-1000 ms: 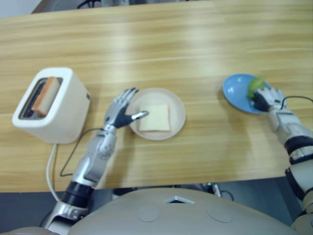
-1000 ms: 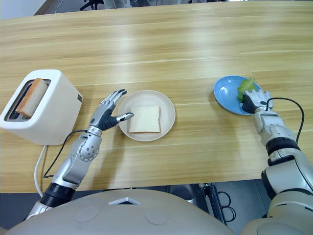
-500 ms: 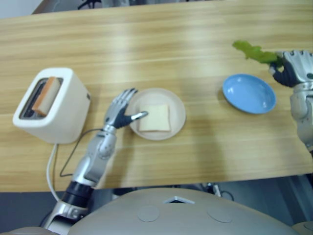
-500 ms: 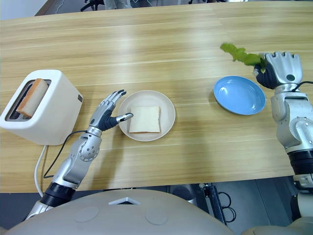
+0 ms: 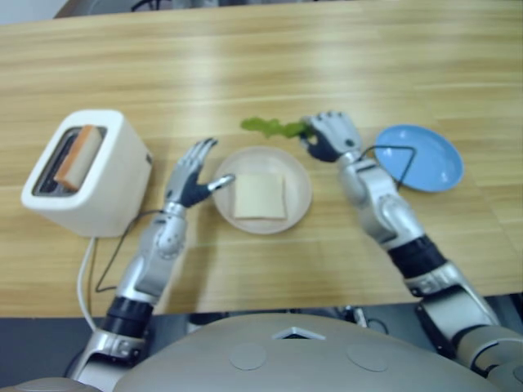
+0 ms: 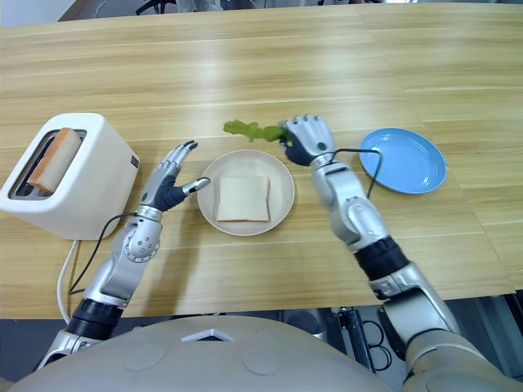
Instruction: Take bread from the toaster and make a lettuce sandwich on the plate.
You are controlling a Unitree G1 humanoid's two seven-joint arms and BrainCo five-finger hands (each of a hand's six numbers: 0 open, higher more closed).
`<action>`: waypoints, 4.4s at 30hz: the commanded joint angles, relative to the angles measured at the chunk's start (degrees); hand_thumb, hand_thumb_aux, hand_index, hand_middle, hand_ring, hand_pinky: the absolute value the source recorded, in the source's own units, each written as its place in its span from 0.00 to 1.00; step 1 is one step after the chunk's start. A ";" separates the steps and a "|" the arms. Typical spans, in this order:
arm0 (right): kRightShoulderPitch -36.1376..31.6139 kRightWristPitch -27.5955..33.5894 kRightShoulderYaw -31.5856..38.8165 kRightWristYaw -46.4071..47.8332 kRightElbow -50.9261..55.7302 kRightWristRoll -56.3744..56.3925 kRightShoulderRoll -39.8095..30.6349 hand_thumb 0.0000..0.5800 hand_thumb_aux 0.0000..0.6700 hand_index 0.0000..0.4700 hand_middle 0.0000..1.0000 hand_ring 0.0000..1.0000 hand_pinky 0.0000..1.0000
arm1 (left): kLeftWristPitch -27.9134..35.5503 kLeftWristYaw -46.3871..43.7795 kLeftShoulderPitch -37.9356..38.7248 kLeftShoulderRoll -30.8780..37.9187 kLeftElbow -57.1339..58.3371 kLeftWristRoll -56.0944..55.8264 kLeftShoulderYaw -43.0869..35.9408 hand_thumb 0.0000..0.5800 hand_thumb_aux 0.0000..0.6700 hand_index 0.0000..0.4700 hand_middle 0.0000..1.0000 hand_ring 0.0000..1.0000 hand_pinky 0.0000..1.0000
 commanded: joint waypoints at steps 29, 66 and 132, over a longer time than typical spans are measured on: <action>15.00 -2.37 5.56 8.81 -12.87 -8.65 -4.29 1.00 1.00 0.98 1.00 1.00 1.00 | -1.27 -2.14 -1.26 -2.43 5.24 -12.36 5.00 0.00 0.00 0.00 0.00 0.00 0.00; 25.20 1.26 -22.46 21.52 -41.57 -1.04 -11.81 0.00 0.00 0.00 0.00 0.00 0.00 | -1.65 -5.33 -1.40 0.45 -1.50 -11.74 5.70 0.00 0.00 0.00 0.00 0.00 0.00; 35.47 1.71 -23.65 9.17 -26.81 -0.08 -2.89 0.00 0.00 0.00 0.00 0.00 0.00 | 9.20 -48.09 14.35 45.70 -6.53 -3.91 33.50 0.00 0.00 0.00 0.00 0.00 0.00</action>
